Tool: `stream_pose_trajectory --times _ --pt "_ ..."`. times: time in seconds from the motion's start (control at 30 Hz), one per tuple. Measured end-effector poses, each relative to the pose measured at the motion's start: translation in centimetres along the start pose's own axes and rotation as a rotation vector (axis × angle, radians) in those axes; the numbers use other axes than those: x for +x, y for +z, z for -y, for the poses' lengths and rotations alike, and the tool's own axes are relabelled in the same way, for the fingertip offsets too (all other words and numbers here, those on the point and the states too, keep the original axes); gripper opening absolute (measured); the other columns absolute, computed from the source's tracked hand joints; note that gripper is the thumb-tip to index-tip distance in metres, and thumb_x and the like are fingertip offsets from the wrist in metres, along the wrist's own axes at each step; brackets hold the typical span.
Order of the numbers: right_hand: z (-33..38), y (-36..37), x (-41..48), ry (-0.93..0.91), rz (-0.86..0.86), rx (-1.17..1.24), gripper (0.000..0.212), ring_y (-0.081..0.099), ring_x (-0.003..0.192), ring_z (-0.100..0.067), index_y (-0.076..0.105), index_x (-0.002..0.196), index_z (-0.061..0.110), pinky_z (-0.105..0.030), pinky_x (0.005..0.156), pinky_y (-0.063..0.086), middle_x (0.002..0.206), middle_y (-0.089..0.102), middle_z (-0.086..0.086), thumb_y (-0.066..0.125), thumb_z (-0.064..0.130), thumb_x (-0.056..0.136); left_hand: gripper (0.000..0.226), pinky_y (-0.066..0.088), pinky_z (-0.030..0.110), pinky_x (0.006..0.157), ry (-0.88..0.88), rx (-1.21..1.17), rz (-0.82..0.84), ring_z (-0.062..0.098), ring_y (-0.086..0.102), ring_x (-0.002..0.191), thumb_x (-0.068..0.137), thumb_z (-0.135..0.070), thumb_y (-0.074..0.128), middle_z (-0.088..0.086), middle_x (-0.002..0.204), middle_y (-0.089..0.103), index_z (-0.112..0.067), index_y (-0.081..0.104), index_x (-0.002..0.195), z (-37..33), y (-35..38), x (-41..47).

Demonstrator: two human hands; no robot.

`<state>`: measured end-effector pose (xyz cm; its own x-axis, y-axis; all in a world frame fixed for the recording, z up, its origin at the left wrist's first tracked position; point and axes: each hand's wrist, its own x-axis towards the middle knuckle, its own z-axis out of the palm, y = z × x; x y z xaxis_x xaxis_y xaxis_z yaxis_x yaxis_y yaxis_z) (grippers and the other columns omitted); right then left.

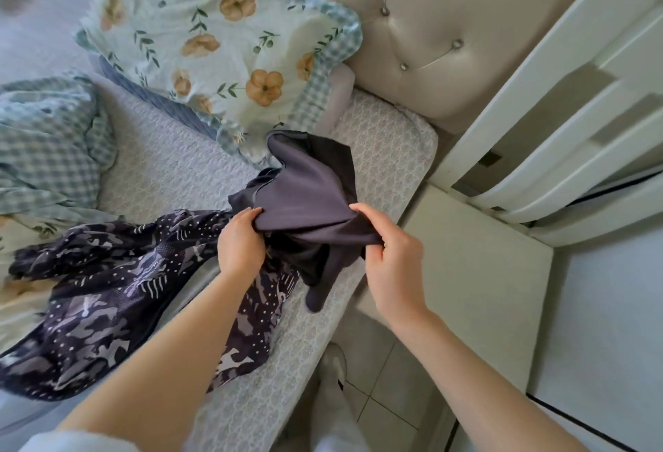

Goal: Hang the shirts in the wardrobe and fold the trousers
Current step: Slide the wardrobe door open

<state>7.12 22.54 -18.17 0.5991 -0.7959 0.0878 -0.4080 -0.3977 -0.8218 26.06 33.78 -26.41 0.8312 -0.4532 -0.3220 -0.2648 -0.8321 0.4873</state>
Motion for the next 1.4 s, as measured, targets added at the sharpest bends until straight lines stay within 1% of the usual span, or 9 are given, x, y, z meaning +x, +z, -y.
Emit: stream_pose_trajectory --times 0.1,0.33,0.5,0.67,0.83,1.0,1.13,1.27,1.4 --pt "-0.8 -2.3 -1.1 0.081 -0.009 -0.046 0.057 0.06 0.087 -0.002 0.067 0.12 0.014 0.001 0.079 0.037 0.099 0.068 0.007 0.041 -0.007 0.075 0.049 0.044 0.033 0.08 -0.018 -0.094 -0.004 0.032 0.061 0.102 0.089 0.005 0.04 0.016 0.116 0.068 -0.012 0.061 0.131 -0.9 -2.1 -1.1" --pt "-1.5 -4.4 -4.9 0.274 0.096 -0.103 0.047 0.064 0.094 -0.02 0.069 0.113 0.016 -0.016 0.078 0.043 0.099 0.071 0.003 0.048 -0.011 0.081 0.039 0.049 0.035 0.07 0.226 -0.219 0.095 0.025 0.063 0.088 0.088 0.008 0.043 0.005 0.091 0.069 -0.015 0.07 0.105 -4.6 -7.3 -5.8" --pt "0.7 -5.3 -8.6 0.32 0.124 -0.13 0.037 0.063 0.101 -0.019 0.067 0.118 0.012 -0.007 0.077 0.034 0.108 0.071 0.0 0.052 -0.005 0.088 0.034 0.049 0.023 0.067 0.314 -0.269 0.238 0.012 0.06 0.076 0.089 0.01 0.048 -0.003 0.077 0.066 -0.016 0.071 0.091 -7.4 -10.5 -10.8" --pt "5.9 -5.9 -14.3 0.254 -0.015 -0.01 0.035 0.061 0.112 -0.009 0.064 0.122 0.015 -0.024 0.101 0.047 0.118 0.066 0.006 0.053 -0.001 0.093 0.024 0.055 0.031 0.068 0.173 -0.508 0.364 0.018 0.066 0.075 0.094 -0.004 0.057 0.008 0.079 0.071 -0.014 0.075 0.082 -8.5 -12.7 -16.4" --pt "10.2 -5.4 -21.1 0.213 -0.072 0.073 0.04 0.055 0.118 -0.004 0.06 0.125 0.023 -0.034 0.103 0.046 0.125 0.061 0.013 0.056 0.005 0.089 0.02 0.047 0.03 0.061 -0.014 -0.805 0.553 0.02 0.059 0.058 0.095 -0.009 0.06 0.015 0.071 0.061 -0.007 0.071 0.078 -8.3 -13.8 -21.6" --pt "13.8 -6.2 -26.7 0.322 -0.049 0.267 0.057 0.057 0.114 0.001 0.048 0.137 0.024 -0.027 0.097 0.05 0.124 0.061 0.015 0.064 0.045 0.086 0.025 0.038 0.014 0.039 -0.095 -0.975 0.612 0.004 0.047 0.032 0.097 -0.004 0.056 -0.004 0.04 0.051 -0.005 0.059 0.072 -7.6 -14.4 -25.7" --pt "15.4 -6.5 -29.8 0.299 -0.081 0.054 0.067 0.057 0.107 0.003 0.04 0.14 0.028 -0.014 0.088 0.046 0.123 0.058 0.016 0.072 0.034 0.082 0.019 0.041 0.014 0.042 -0.081 -1.021 0.642 0.006 0.052 0.038 0.095 -0.003 0.058 0.002 0.055 0.056 -0.003 0.06 0.076 -7.2 -14.8 -29.2" --pt "16.0 -9.3 -32.3 0.289 -0.362 -0.018 0.02 0.06 0.082 0.004 0.065 0.11 0.017 -0.003 0.069 0.04 0.087 0.063 0.022 0.063 0.01 0.091 0.011 0.054 0.022 0.054 -0.025 -1.033 0.683 0.01 0.061 0.049 0.094 -0.004 0.06 0.007 0.065 0.063 0.0 0.062 0.085 -7.7 -15.3 -32.0" --pt "17.0 -13.0 -34.4 0.296 -0.501 -0.049 0.007 0.062 0.079 -0.002 0.069 0.094 0.012 -0.013 0.068 0.044 0.081 0.068 0.009 0.063 0.016 0.092 0.009 0.06 0.028 0.066 0.079 -0.977 0.721 0.018 0.069 0.067 0.094 -0.004 0.062 0.014 0.079 0.066 0.003 0.063 0.088 -8.6 -15.1 -34.9"
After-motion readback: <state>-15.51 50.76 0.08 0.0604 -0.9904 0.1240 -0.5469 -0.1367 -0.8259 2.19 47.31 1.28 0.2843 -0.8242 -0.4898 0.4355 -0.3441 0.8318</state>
